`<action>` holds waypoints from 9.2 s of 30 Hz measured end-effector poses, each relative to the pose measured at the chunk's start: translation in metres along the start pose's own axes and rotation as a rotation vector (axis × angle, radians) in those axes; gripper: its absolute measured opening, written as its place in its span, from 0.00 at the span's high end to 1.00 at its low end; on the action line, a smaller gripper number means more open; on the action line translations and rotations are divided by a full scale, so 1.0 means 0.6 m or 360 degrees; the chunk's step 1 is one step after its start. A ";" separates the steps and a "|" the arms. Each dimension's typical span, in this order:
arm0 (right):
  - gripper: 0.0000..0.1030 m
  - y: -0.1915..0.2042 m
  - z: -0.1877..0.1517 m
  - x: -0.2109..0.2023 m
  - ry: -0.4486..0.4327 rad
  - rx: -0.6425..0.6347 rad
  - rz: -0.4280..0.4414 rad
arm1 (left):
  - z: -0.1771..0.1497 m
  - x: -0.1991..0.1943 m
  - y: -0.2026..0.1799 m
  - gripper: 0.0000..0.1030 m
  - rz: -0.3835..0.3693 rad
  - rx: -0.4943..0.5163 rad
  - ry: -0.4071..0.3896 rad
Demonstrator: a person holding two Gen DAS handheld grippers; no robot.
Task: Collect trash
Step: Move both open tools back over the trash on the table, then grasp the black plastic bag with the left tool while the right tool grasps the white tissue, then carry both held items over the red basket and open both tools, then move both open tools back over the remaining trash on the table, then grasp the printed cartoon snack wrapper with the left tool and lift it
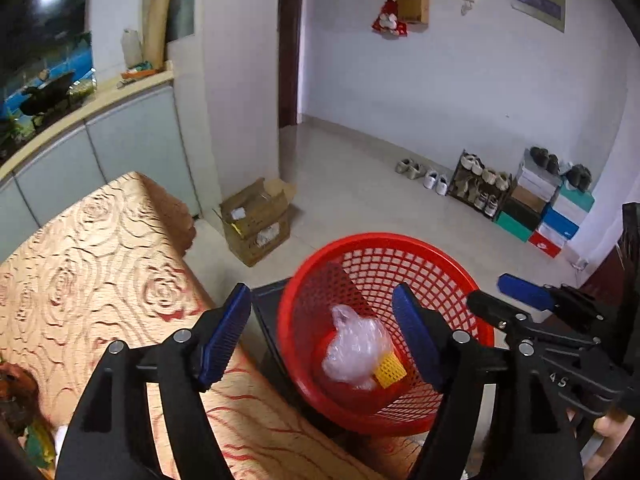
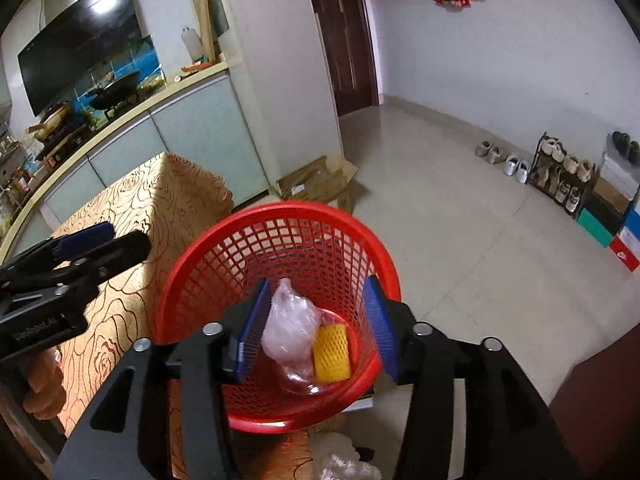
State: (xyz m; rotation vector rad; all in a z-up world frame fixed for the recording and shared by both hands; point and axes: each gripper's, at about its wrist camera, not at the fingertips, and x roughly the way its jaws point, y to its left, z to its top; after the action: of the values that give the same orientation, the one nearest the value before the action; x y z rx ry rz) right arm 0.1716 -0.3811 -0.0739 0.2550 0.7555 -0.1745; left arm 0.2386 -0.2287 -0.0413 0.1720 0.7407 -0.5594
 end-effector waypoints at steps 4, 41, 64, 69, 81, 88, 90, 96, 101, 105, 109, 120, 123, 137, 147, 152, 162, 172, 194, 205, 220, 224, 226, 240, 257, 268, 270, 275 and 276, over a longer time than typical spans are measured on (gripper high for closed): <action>0.42 0.014 0.002 -0.024 -0.0079 -0.0039 -0.0043 | -0.008 -0.037 0.009 0.26 0.0066 0.0007 -0.0059; 0.32 0.371 -0.071 -0.121 -0.0229 -0.0568 0.0447 | -0.270 -0.397 0.329 0.19 0.1015 -0.0683 -0.0272; 0.28 0.526 -0.143 -0.027 0.0092 -0.0837 0.0578 | -0.417 -0.393 0.464 0.19 0.1091 -0.1041 0.0027; 0.28 0.533 -0.144 -0.006 0.0164 -0.0848 0.0580 | -0.419 -0.382 0.478 0.34 0.1035 -0.1094 0.0068; 0.58 0.545 -0.155 0.027 0.0298 -0.0881 0.0621 | -0.423 -0.375 0.487 0.61 0.0987 -0.1119 0.0084; 0.77 0.543 -0.157 0.025 0.0309 -0.0878 0.0637 | -0.414 -0.384 0.476 0.62 0.1046 -0.1045 0.0051; 0.78 0.539 -0.153 0.021 0.0295 -0.0868 0.0641 | -0.411 -0.390 0.475 0.62 0.1056 -0.1045 0.0035; 0.79 0.519 -0.126 0.001 0.0205 -0.0803 0.0639 | -0.394 -0.417 0.468 0.62 0.1098 -0.1015 -0.0047; 0.79 0.492 -0.096 -0.019 0.0117 -0.0727 0.0631 | -0.361 -0.435 0.453 0.62 0.1115 -0.0940 -0.0134; 0.79 0.461 -0.070 -0.039 0.0042 -0.0664 0.0617 | -0.320 -0.435 0.433 0.62 0.1088 -0.0865 -0.0193; 0.79 0.426 -0.047 -0.054 -0.0017 -0.0600 0.0583 | -0.280 -0.426 0.407 0.62 0.1031 -0.0785 -0.0245; 0.79 0.315 -0.004 -0.072 -0.0129 -0.0427 0.0440 | -0.186 -0.364 0.325 0.62 0.0841 -0.0607 -0.0322; 0.79 0.283 0.005 -0.074 -0.0151 -0.0377 0.0401 | -0.163 -0.346 0.299 0.62 0.0782 -0.0558 -0.0331; 0.79 0.118 0.026 -0.077 -0.0216 -0.0153 0.0159 | -0.062 -0.214 0.121 0.62 0.0421 -0.0233 -0.0286; 0.79 0.046 0.028 -0.064 -0.0213 -0.0070 0.0065 | -0.016 -0.110 0.004 0.62 0.0162 -0.0043 -0.0180; 0.79 0.021 0.026 -0.055 -0.0200 -0.0041 0.0044 | -0.012 -0.071 -0.021 0.62 0.0081 -0.0007 -0.0119; 0.79 -0.004 0.019 -0.011 -0.0084 -0.0024 0.0020 | -0.012 0.017 -0.046 0.62 -0.0007 0.0013 0.0046; 0.78 -0.007 0.011 0.018 0.0010 -0.0015 0.0039 | -0.019 0.053 -0.054 0.60 -0.0032 0.0034 0.0112; 0.52 -0.002 0.010 0.010 0.0004 0.0027 0.0090 | -0.020 0.000 0.004 0.28 0.0038 -0.0076 0.0058; 0.38 0.052 0.007 -0.026 -0.0081 -0.0080 0.0110 | -0.045 -0.112 0.062 0.23 0.0177 -0.0165 -0.0089; 0.23 0.252 -0.043 -0.097 -0.0147 -0.0397 0.0392 | -0.160 -0.279 0.210 0.14 0.0547 -0.0470 -0.0196; 0.23 0.292 -0.055 -0.103 -0.0125 -0.0449 0.0460 | -0.200 -0.318 0.257 0.14 0.0707 -0.0540 -0.0183; 0.23 0.310 -0.063 -0.105 -0.0112 -0.0480 0.0486 | -0.220 -0.340 0.283 0.14 0.0759 -0.0588 -0.0178; 0.23 0.384 -0.089 -0.112 -0.0055 -0.0601 0.0569 | -0.355 -0.423 0.423 0.14 0.1023 -0.0871 -0.0135; 0.23 0.448 -0.111 -0.092 0.0045 -0.0684 0.0615 | -0.341 -0.355 0.468 0.14 0.0857 -0.0807 -0.0077; 0.23 0.487 -0.117 -0.078 0.0081 -0.0735 0.0633 | -0.348 -0.328 0.498 0.55 0.0789 -0.0843 -0.0018; 0.23 0.495 -0.119 -0.073 0.0101 -0.0738 0.0643 | -0.351 -0.329 0.497 0.60 0.0789 -0.0846 -0.0020; 0.23 0.519 -0.130 -0.069 0.0131 -0.0764 0.0683 | -0.359 -0.349 0.499 0.66 0.0801 -0.0873 -0.0055; 0.23 0.525 -0.134 -0.068 0.0139 -0.0774 0.0693 | -0.360 -0.355 0.499 0.66 0.0803 -0.0880 -0.0065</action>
State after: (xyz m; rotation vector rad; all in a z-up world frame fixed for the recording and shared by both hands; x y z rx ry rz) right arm 0.1674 -0.0545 -0.0498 -0.0406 0.7878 0.4325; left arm 0.1448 0.1862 -0.0681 -0.1662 0.7520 0.1303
